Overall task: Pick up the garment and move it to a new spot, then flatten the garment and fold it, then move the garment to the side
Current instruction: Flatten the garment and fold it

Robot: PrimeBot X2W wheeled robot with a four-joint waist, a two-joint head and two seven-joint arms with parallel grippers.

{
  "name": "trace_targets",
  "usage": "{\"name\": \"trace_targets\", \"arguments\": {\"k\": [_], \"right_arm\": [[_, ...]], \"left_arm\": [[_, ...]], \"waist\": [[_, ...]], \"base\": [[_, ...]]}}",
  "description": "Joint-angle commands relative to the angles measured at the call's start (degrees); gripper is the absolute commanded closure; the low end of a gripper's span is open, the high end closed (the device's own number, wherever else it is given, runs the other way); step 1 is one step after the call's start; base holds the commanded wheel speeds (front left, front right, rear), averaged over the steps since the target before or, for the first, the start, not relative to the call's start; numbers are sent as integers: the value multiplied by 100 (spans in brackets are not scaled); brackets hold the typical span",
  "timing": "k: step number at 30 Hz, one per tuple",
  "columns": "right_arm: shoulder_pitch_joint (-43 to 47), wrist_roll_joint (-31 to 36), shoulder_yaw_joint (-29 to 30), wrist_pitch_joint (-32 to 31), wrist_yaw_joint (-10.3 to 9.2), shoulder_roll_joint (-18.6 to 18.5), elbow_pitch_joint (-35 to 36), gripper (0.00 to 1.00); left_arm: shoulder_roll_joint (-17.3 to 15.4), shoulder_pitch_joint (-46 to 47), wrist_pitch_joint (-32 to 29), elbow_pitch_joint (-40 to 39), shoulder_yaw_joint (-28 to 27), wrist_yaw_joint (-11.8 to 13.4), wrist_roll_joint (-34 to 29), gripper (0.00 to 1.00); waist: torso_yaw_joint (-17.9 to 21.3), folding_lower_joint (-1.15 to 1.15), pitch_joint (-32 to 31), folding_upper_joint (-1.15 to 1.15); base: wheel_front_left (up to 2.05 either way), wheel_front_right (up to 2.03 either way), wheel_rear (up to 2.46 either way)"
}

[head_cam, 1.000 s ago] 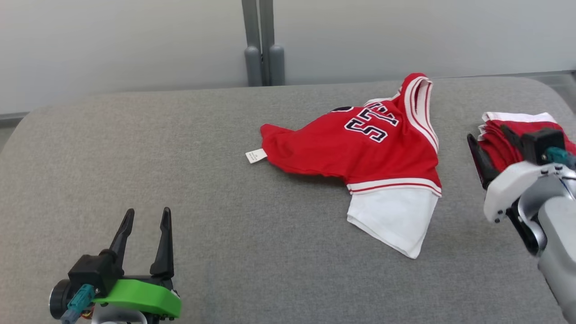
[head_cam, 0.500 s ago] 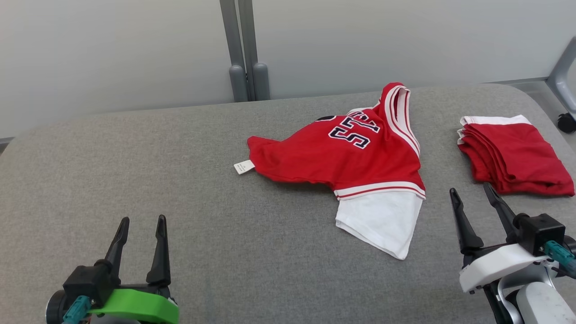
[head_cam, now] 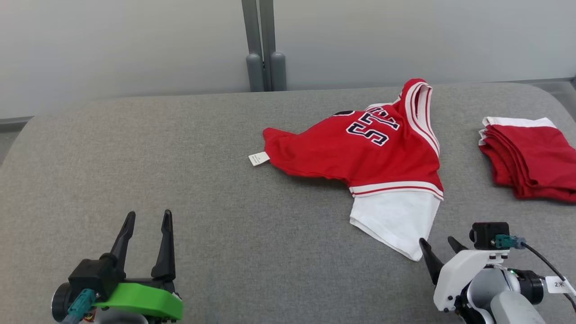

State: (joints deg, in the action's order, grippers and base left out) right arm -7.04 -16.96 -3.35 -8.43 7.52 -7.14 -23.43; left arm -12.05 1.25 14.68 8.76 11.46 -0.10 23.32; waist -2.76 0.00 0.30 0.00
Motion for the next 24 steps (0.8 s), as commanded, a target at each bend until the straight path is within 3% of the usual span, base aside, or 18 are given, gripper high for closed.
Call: {"name": "trace_targets", "arguments": {"k": [1,9,13,16,17,24], "right_arm": [[-96,-51,111,-126,-6,76,-176,0],[-454,-350,470,-474,-3,380,-1047,0],[-589,-592,348,-530,-2,430,-1332,0],[-652,-654,253,-460,-1,444,-1447,91],[-679,-660,219,-431,-1,447,-1460,100],[-552,-637,123,-434,-3,296,-1107,100]], "left_arm": [[-20,124,-8,24,10,-30,10,0],[-13,224,0,121,45,-33,26,0],[-6,254,9,153,57,-40,38,0],[-12,263,13,174,47,-36,50,0],[-14,263,17,175,37,-26,56,0],[-31,162,32,178,11,5,65,0]], "waist": [[-129,0,94,0],[-353,0,157,0],[-407,0,182,0],[-415,0,188,0],[-408,0,189,0],[-199,0,135,0]], "base": [[0,0,0],[0,0,0],[0,0,0],[0,0,0],[0,0,0],[0,0,0]]}}
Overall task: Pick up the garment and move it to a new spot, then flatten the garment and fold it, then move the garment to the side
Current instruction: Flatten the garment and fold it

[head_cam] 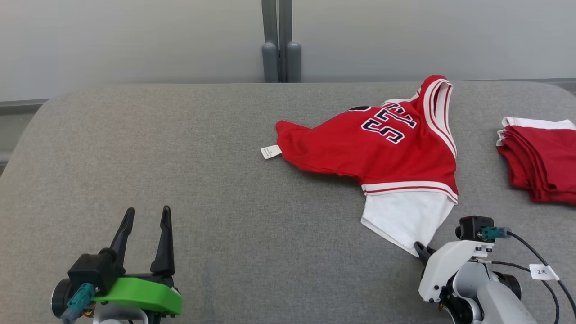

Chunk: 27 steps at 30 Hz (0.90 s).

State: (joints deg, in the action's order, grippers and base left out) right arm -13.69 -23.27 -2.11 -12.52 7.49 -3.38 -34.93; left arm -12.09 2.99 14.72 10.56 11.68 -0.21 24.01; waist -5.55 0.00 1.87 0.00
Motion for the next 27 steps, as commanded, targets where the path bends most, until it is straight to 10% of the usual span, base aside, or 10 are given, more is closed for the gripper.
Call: {"name": "trace_targets", "arguments": {"k": [1,20,22,27], "right_arm": [[153,-21,-21,-92,0,-137,144,100],[1039,-238,290,-2438,-1,-1693,2249,98],[1066,-157,359,-2445,0,-1653,2284,0],[1085,52,569,-2180,0,-1499,2488,0]], "left_arm": [[-29,-30,29,-4,-13,18,0,0],[-143,44,24,-11,-14,25,56,0],[-147,41,20,4,0,29,57,0],[-155,2,-6,16,28,53,70,0]], "waist": [[122,0,-22,0],[576,0,99,0],[570,0,85,0],[558,0,16,0]], "base": [[0,0,0],[0,0,0],[0,0,0],[0,0,0]]}}
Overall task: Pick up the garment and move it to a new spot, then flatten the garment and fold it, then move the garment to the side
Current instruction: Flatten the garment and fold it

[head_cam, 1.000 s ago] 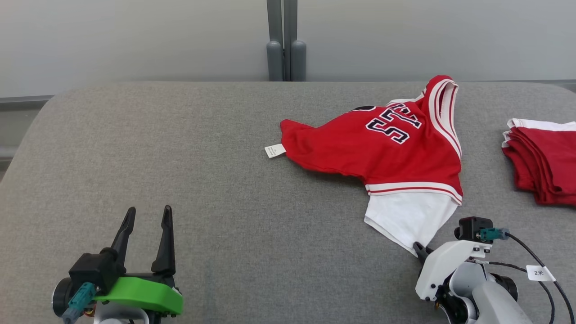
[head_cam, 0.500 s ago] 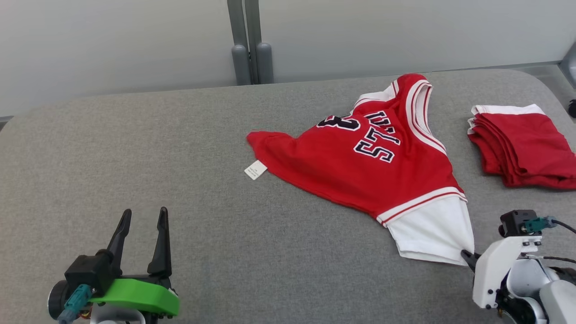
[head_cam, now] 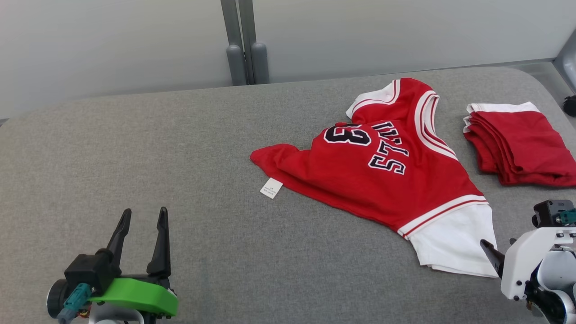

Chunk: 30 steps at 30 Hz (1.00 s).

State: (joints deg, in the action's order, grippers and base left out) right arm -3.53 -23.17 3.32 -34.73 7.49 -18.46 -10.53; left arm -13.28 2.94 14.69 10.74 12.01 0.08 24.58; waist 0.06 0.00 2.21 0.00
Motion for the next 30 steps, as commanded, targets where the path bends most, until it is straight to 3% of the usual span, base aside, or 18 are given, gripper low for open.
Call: {"name": "trace_targets", "arguments": {"k": [1,4,11,19,24,30], "right_arm": [[76,82,89,121,0,45,140,0],[79,201,280,432,-1,164,509,0],[51,774,440,1964,0,611,1287,0],[-46,836,-110,3350,0,942,863,0],[-196,834,-205,3543,0,943,639,0],[-508,824,-252,3697,0,976,515,0]], "left_arm": [[-56,-1,-10,-7,-13,37,13,0],[-89,-38,-27,-31,-25,55,24,0],[-135,-89,-66,-129,-26,100,43,0],[-167,28,-157,-184,71,70,50,0],[-188,433,-602,-21,274,-93,86,0],[-284,1449,-1704,519,689,-554,303,0]], "waist": [[-1,0,-37,0],[12,0,-84,0],[33,0,-122,0],[108,0,-59,0],[165,0,148,0],[428,0,616,0]], "base": [[0,0,0],[0,0,0],[0,0,0],[0,0,0],[0,0,0],[0,0,0]]}}
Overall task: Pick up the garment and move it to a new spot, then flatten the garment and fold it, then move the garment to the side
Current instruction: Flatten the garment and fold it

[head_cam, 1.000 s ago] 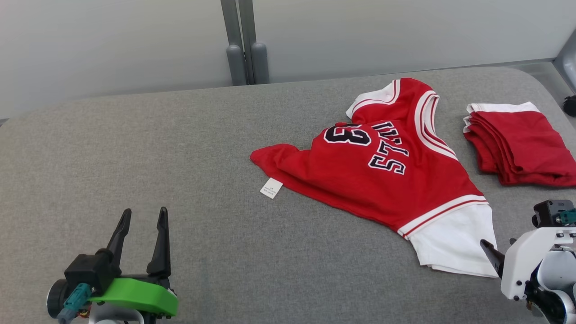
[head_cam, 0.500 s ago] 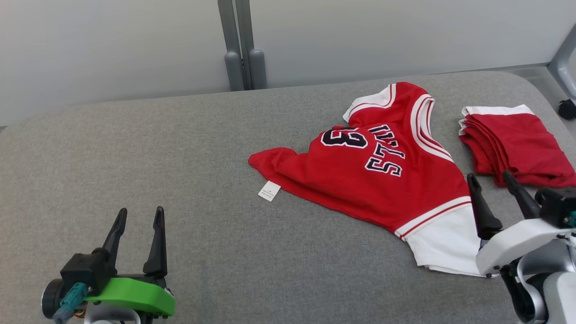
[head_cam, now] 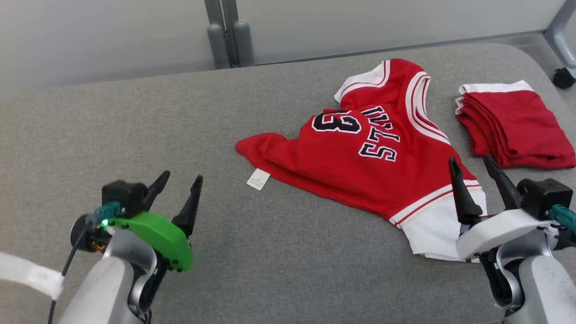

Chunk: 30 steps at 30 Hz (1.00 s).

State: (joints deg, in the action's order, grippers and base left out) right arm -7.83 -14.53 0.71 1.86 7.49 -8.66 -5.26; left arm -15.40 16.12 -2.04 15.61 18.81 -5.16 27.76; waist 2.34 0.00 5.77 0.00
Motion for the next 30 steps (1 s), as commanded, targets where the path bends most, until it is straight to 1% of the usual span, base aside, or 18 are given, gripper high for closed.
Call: {"name": "trace_targets", "arguments": {"k": [1,4,6,7,8,11,14,17,22,26,30], "right_arm": [[-147,-35,-10,68,0,16,-30,0],[-270,-22,-21,156,0,61,-103,0],[-389,-23,-67,208,0,104,-143,0],[-454,-18,-85,241,0,126,-158,0],[-497,-14,-94,268,0,141,-179,0],[-632,-14,-154,360,0,178,-245,0],[-768,-39,-233,460,0,233,-300,0],[-873,-64,-296,559,0,291,-375,0],[-1027,-119,-418,709,0,351,-543,0],[-1094,-140,-469,796,0,368,-683,0],[-1152,-151,-502,831,0,374,-770,0]], "left_arm": [[-134,337,-222,153,93,-93,39,0],[-184,865,-642,467,295,-200,330,0],[-334,1229,-974,671,464,-227,485,0],[-376,1421,-1156,721,589,-233,692,0],[-460,1586,-1286,735,727,-237,804,0],[-874,2061,-1769,807,1206,-237,1260,0],[-1193,2421,-2115,896,1530,-238,1666,0],[-1436,2697,-2385,971,1869,-239,2029,0],[-1764,3079,-2536,1121,2409,-239,2381,0],[-1922,3339,-2495,1369,2720,-240,2481,0],[-2001,3521,-2440,1580,2967,-240,2695,0]], "waist": [[286,0,366,0],[478,0,585,0],[646,0,752,0],[736,0,848,0],[796,0,915,0],[1009,0,1125,0],[1202,0,1263,0],[1372,0,1369,0],[1571,0,1508,0],[1658,0,1567,0],[1705,0,1618,0]], "base": [[0,0,0],[0,0,0],[0,0,0],[0,0,0],[0,0,0],[0,0,0],[0,0,0],[0,0,0],[0,0,0],[0,0,0],[0,0,0]]}}
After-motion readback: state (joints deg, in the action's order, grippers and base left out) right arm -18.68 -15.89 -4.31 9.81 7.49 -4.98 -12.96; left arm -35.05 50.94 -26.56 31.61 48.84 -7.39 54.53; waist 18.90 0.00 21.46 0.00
